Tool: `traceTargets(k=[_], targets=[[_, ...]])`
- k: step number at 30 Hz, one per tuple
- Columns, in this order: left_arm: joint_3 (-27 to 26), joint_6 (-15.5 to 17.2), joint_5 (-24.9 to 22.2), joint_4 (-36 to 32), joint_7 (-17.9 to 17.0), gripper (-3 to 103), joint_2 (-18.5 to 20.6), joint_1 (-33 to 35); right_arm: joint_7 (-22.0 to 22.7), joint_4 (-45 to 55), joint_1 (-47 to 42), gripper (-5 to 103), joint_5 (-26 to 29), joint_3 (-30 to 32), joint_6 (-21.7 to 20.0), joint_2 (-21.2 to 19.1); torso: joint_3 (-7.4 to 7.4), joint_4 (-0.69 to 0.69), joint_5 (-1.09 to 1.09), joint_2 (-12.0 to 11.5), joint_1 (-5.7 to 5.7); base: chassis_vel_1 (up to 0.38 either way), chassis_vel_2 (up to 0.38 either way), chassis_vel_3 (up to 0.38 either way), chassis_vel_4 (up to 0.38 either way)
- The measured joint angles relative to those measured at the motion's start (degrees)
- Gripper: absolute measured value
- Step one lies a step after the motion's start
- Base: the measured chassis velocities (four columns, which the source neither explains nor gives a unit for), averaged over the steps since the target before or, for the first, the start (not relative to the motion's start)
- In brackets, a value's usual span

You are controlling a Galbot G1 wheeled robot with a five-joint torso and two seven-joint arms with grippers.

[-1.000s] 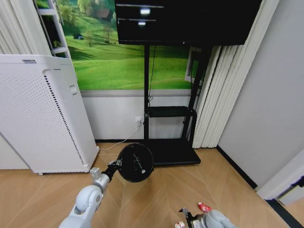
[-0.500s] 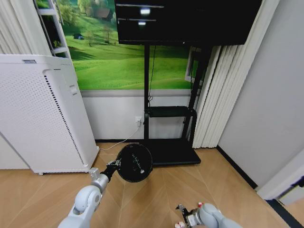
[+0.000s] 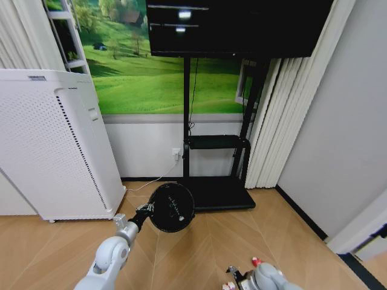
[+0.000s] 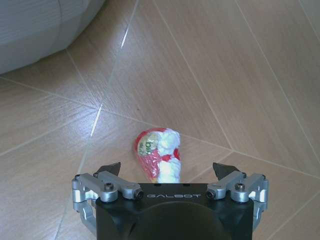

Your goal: Pick up the trash bin and place the garbage on the floor into it.

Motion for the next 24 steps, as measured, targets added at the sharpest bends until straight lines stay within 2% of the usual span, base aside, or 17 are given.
traceTargets(k=[9, 11, 15, 18, 20, 21, 24], targets=[[0.06, -0.01, 0.38, -0.42, -0.04, 5, -0.48, 0.71, 1.23, -0.30, -0.39, 100, 0.32, -0.21, -1.18, 0.81, 0.00, 0.00, 0.00, 0.00, 0.00, 0.000, 0.000, 0.000, 0.000], [0.06, -0.02, 0.40, -0.55, -0.05, 5, -0.56, 0.91, 1.62, -0.73, -0.14, 103, 0.21, -0.22, -1.23, 1.14, 0.00, 0.00, 0.00, 0.00, 0.00, 0.000, 0.000, 0.000, 0.000], [0.05, -0.04, 0.48, -0.61, -0.02, 5, -0.78, 0.93, 2.05, -1.17, 0.31, 94, 0.06, -0.64, -1.59, 1.45, 0.00, 0.01, 0.00, 0.00, 0.00, 0.000, 0.000, 0.000, 0.000], [0.08, -0.05, 0.54, -0.61, -0.02, 5, -1.02, 0.77, 2.33, -1.58, 0.33, 101, -0.26, -0.67, -1.60, 1.79, 0.00, 0.00, 0.00, 0.00, 0.00, 0.000, 0.000, 0.000, 0.000], [0.14, -0.06, 0.59, -0.63, -0.04, 5, -1.10, 0.87, 2.44, -1.70, -0.05, 94, -0.44, -0.62, -1.60, 1.93, 0.00, 0.00, 0.00, 0.00, 0.00, 0.000, 0.000, 0.000, 0.000], [0.14, -0.06, 0.59, -0.63, -0.04, 5, -1.10, 0.87, 2.44, -1.70, -0.05, 94, -0.44, -0.62, -1.60, 1.93, 0.00, 0.00, 0.00, 0.00, 0.00, 0.000, 0.000, 0.000, 0.000], [0.14, -0.06, 0.63, -0.80, -0.05, 5, -1.08, 1.12, 3.31, -1.79, -0.73, 78, -0.19, -0.51, -1.82, 1.95, 0.00, 0.00, 0.00, 0.00, 0.00, 0.000, 0.000, 0.000, 0.000]])
